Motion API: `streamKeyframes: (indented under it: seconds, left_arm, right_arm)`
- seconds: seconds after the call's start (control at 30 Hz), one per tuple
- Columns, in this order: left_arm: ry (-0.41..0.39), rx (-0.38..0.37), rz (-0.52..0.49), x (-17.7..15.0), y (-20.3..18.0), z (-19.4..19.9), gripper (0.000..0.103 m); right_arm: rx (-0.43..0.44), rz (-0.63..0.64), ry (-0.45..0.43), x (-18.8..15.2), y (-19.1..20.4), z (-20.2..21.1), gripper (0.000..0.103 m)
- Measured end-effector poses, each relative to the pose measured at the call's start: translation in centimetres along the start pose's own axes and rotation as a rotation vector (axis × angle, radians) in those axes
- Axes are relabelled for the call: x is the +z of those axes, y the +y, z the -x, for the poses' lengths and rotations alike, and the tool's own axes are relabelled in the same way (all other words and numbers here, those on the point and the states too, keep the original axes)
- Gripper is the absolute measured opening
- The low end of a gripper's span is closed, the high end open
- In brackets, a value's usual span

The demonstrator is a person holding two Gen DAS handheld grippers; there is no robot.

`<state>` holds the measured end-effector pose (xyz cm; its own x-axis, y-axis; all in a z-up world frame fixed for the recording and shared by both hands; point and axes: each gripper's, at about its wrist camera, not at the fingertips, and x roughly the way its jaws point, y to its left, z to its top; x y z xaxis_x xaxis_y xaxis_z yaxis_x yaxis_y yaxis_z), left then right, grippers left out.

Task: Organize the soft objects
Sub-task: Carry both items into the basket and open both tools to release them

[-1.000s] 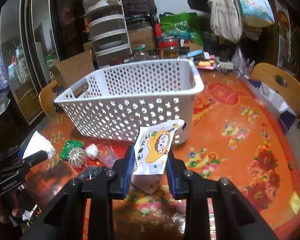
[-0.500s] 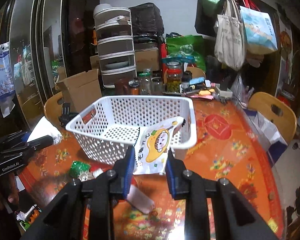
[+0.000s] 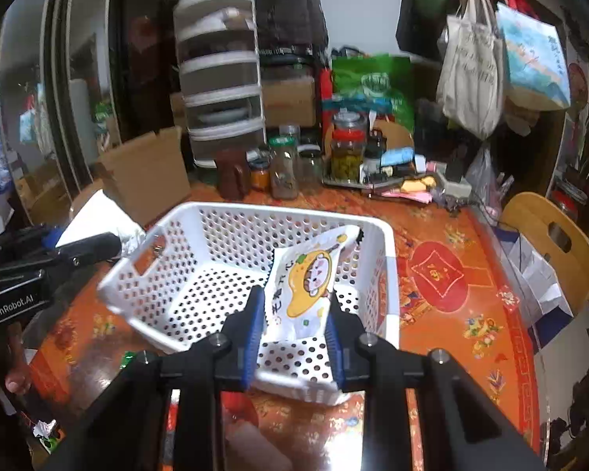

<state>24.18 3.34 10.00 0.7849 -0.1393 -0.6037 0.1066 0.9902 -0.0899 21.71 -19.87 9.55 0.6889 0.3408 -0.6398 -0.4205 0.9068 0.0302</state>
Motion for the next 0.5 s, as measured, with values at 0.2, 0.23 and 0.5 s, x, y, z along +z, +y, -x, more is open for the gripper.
streamKeyframes:
  seconds: [0.2, 0.23, 0.5]
  left_arm:
    - [0.155, 0.04, 0.02, 2.1, 0.4, -7.4, 0.035]
    - [0.175, 0.048, 0.017, 2.1, 0.5, -8.4, 0.035]
    - [0.343, 0.073, 0.02, 0.6, 0.4, -14.7, 0.036]
  right_arm:
    - [0.003, -0.004, 0.129, 0.9, -0.3, -6.1, 0.028]
    - [0.003, -0.011, 0.154, 1.0, -0.4, -7.0, 0.028]
    - [-0.036, 0.012, 0.293, 1.1, -0.6, -11.7, 0.028]
